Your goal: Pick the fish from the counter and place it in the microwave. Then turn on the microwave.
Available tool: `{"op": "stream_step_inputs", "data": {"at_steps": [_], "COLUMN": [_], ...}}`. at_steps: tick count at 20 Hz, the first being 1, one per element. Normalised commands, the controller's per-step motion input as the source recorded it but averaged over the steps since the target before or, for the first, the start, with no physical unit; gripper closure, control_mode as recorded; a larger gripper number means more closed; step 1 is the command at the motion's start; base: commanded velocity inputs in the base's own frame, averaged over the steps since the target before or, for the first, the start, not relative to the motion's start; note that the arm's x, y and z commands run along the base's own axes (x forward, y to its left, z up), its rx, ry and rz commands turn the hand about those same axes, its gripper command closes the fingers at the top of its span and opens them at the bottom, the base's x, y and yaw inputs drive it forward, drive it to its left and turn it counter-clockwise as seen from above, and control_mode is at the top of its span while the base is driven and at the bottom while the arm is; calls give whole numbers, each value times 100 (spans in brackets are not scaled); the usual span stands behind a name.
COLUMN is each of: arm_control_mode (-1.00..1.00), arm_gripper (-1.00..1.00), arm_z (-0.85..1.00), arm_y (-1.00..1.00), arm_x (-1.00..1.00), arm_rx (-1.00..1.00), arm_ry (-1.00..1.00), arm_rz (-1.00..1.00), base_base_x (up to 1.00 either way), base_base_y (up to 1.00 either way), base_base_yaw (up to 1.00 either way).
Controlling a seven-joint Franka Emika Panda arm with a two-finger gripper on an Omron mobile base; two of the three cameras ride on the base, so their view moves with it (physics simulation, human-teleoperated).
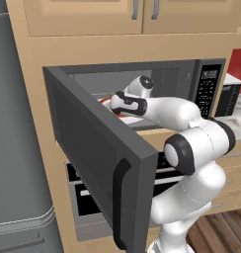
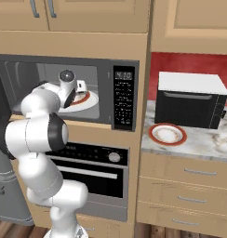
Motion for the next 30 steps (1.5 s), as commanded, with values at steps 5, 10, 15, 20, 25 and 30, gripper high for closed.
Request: {"op": "stream_step_inputs", "data": {"at_steps": [5,10,15,20,25,30], "arm_control_mode": [-100,-100,-100,-100,-100,-100], "arm_gripper": [-100,-100,-100,-100,-100,-100], "arm_z": [-18,-11,0,0,0,10], "arm_y": [1,2,2,6,9,2], "arm_x": [0,-1,-2,-5,-7,-4], "arm_rx": [-2,-1,0,0,2,2], "arm_ry": [0,0,0,-3,-7,-6], "arm_rz": [-3,-7,-10,-11,-11,-9], "base_base_x": [0,0,0,0,0,0], "base_base_y": [0,0,0,0,0,0], "base_base_yaw": [0,0,0,0,0,0]}}
